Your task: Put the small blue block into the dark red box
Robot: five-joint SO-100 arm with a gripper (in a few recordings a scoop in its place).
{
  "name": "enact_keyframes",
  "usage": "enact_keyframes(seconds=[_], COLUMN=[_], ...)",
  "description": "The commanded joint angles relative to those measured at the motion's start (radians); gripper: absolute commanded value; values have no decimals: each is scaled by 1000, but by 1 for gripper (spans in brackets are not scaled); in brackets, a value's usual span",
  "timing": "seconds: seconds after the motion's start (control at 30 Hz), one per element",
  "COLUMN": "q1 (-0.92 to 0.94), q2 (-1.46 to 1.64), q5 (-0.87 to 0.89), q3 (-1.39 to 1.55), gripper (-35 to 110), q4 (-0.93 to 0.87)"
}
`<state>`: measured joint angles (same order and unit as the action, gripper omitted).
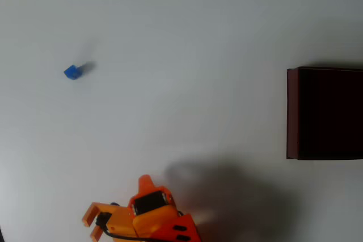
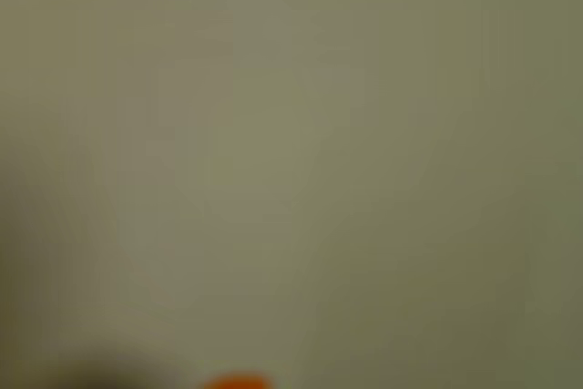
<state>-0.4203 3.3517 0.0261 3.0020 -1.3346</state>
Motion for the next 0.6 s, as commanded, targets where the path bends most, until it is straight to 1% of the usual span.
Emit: enact_keyframes(seconds=[0.0, 0.57], q1=[-5, -2], q2=[6, 6], q5=[25, 12], q3=[3, 3], gripper=[0, 0], q4=[-14, -14])
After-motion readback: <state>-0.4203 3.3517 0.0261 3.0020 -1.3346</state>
